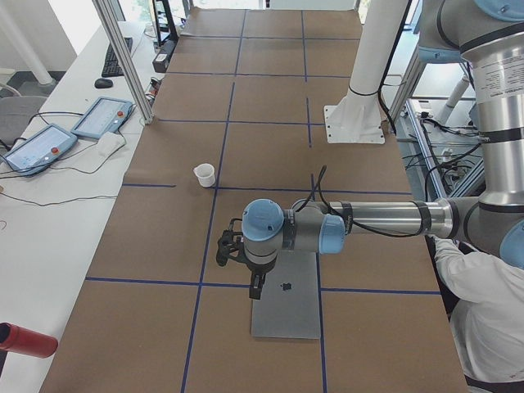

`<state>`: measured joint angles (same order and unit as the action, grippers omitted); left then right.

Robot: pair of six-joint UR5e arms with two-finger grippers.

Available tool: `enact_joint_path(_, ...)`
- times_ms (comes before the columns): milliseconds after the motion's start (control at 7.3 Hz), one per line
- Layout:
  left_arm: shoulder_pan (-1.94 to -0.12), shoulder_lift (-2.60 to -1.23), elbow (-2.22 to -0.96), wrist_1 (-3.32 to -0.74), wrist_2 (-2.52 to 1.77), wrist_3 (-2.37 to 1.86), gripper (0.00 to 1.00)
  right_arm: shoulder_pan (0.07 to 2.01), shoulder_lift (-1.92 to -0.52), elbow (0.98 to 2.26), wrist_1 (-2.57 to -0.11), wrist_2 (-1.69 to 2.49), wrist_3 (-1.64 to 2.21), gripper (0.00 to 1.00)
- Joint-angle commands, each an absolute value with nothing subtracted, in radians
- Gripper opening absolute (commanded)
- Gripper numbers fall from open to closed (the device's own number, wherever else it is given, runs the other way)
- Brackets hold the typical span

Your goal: Place cup on laptop

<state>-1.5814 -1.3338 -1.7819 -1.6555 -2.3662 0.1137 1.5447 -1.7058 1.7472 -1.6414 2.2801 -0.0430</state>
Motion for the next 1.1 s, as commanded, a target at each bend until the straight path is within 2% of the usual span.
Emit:
enact_joint_path(0, -1.58, -1.338, -1.784, -1.661, -2.368, 0.118, 1.0, 1.545, -1.706, 1.747, -1.641, 2.279, -0.043, 1.0)
enact_joint_path(137, -1.575, -1.35, -1.79, -1.699, -2.37, 0.109, 1.0, 1.545, -1.706, 1.747, -1.641, 2.281, -0.043, 1.0)
enact_joint_path(411, -1.56, -1.486, -1.778, -1.715, -2.367, 0.107, 1.0, 1.545, -1.706, 1.747, -1.641, 2.281, -0.043, 1.0)
enact_joint_path(685, -1.472, -1.633, -1.77, -1.701, -2.364, 0.091, 1.0, 1.545, -1.706, 1.747, -1.641, 2.28, -0.043, 1.0)
enact_joint_path(959, -1.294, -1.798, -1.763, -1.694, -2.356, -0.021, 1.0, 1.545, -1.706, 1.747, -1.641, 2.281, -0.043, 1.0)
